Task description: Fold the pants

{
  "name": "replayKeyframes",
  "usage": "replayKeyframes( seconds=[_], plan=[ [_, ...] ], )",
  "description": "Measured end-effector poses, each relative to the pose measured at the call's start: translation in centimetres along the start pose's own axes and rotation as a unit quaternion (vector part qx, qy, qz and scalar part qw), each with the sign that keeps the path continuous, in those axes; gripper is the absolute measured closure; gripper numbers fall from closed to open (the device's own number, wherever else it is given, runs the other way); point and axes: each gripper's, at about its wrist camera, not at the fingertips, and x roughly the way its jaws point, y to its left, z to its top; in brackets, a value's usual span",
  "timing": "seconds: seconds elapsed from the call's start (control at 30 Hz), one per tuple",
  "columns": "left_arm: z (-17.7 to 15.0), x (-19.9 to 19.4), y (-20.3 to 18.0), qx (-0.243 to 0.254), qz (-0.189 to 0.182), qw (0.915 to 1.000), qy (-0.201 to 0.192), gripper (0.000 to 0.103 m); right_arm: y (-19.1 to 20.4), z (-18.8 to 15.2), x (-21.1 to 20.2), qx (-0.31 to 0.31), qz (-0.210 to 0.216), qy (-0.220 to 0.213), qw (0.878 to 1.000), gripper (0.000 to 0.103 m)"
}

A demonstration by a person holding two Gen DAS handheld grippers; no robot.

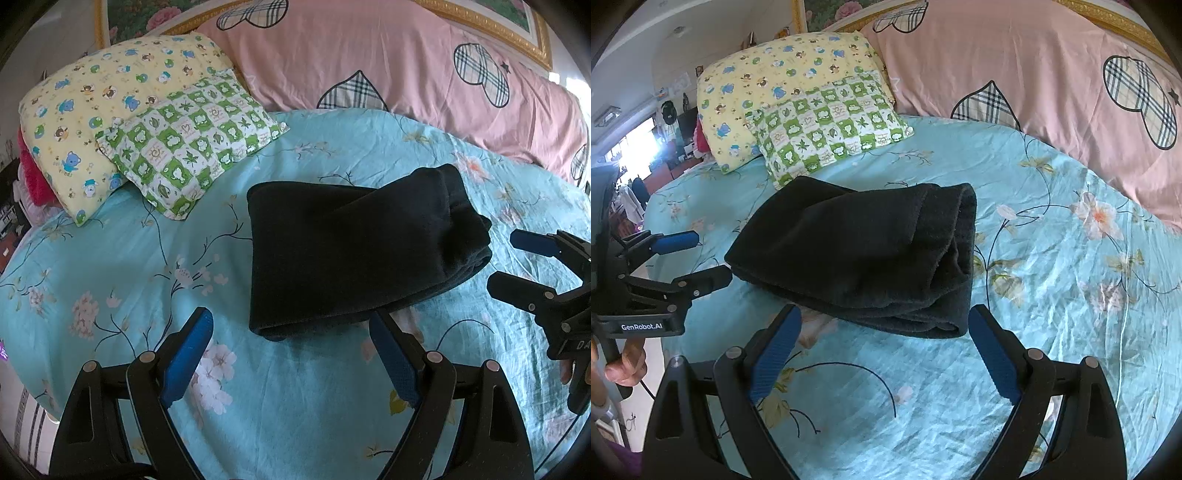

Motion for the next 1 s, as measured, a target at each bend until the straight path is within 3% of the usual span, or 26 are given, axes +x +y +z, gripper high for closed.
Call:
replayKeyframes(
  seconds=[1.0],
  plan=[
    [0.9, 1.0, 0.0, 0.004, 0.002, 1.0, 0.005, 0.016, -0.6, 0.2, 1.1, 0.01, 0.009, 0.006, 1.0, 0.011]
  ],
)
